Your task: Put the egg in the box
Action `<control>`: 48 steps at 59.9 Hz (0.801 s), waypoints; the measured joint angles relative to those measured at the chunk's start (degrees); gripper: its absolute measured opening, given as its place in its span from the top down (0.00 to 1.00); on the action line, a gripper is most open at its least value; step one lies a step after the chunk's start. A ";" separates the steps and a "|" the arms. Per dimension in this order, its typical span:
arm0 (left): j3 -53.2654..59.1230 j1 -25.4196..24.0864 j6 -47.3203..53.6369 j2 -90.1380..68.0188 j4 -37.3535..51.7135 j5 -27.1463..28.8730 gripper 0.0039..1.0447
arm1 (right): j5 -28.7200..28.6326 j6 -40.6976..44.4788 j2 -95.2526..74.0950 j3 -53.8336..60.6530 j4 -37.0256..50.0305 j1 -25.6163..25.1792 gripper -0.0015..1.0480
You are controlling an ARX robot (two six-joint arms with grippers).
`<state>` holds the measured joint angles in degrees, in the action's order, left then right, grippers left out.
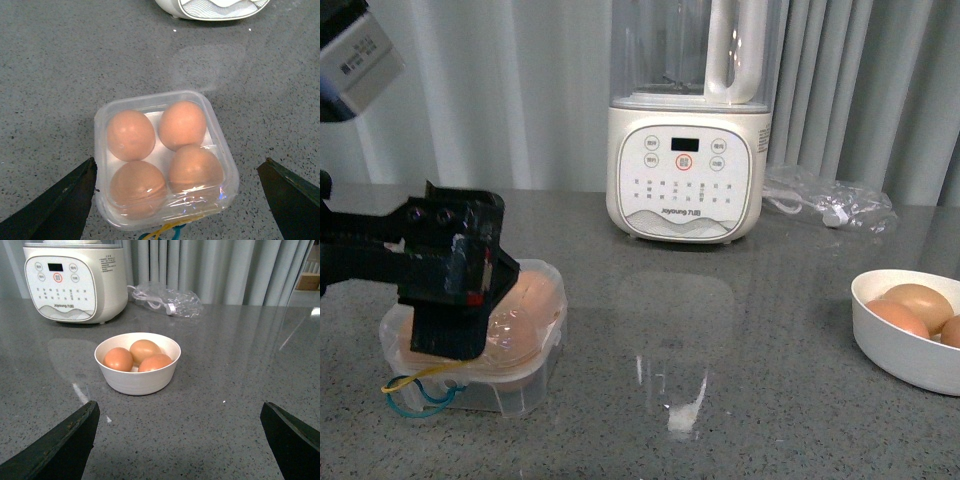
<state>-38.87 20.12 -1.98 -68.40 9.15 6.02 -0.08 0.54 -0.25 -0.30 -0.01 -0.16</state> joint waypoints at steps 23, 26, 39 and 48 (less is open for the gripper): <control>-5.53 -6.93 -6.75 10.58 -6.01 -0.04 0.06 | 0.00 0.00 0.00 0.00 0.00 0.00 0.07; -5.51 -7.93 -7.19 12.09 -7.26 0.72 0.06 | 0.00 0.00 0.02 0.00 0.00 0.00 0.07; -2.16 -15.13 -7.13 21.35 -13.27 1.36 0.06 | 0.00 0.00 0.00 0.00 0.00 0.00 0.07; 1.49 -21.99 -6.10 28.96 -18.49 -0.52 0.06 | 0.00 0.00 0.00 0.00 0.00 0.00 0.07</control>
<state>-37.39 -1.87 -8.08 -39.44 -9.34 5.50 -0.08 0.54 -0.25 -0.30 -0.01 -0.16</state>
